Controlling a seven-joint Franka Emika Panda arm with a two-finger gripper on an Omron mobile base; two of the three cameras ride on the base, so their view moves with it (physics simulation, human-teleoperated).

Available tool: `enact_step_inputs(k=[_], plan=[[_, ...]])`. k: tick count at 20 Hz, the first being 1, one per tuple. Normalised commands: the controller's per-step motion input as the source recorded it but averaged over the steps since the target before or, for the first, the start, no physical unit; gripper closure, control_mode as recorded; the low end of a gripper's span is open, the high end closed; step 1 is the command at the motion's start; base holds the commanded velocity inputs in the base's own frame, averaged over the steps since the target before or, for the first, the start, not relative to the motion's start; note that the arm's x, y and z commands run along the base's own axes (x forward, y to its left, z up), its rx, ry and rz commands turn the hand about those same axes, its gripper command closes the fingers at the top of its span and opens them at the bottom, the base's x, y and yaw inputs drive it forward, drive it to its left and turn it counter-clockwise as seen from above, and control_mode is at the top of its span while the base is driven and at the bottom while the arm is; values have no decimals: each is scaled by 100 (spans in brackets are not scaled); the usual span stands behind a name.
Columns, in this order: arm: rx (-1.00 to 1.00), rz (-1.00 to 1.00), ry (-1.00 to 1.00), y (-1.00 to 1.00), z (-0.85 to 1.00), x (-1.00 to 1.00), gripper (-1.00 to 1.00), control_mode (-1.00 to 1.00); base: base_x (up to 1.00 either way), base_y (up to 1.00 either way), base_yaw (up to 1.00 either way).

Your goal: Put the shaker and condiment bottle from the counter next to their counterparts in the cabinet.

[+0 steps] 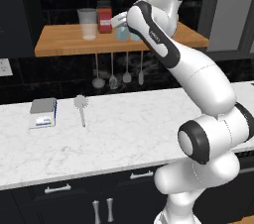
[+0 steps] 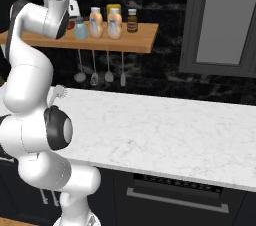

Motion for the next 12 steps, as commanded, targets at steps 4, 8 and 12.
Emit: enact_step_inputs(k=[4, 8, 12], plan=[[-4, 0, 2, 0, -13, 5, 100, -100, 0, 0, 0], [-9, 0, 5, 0, -23, 20, 100, -100, 0, 0, 0], [-5, 0, 2, 0, -4, 27, 100, -100, 0, 0, 0]])
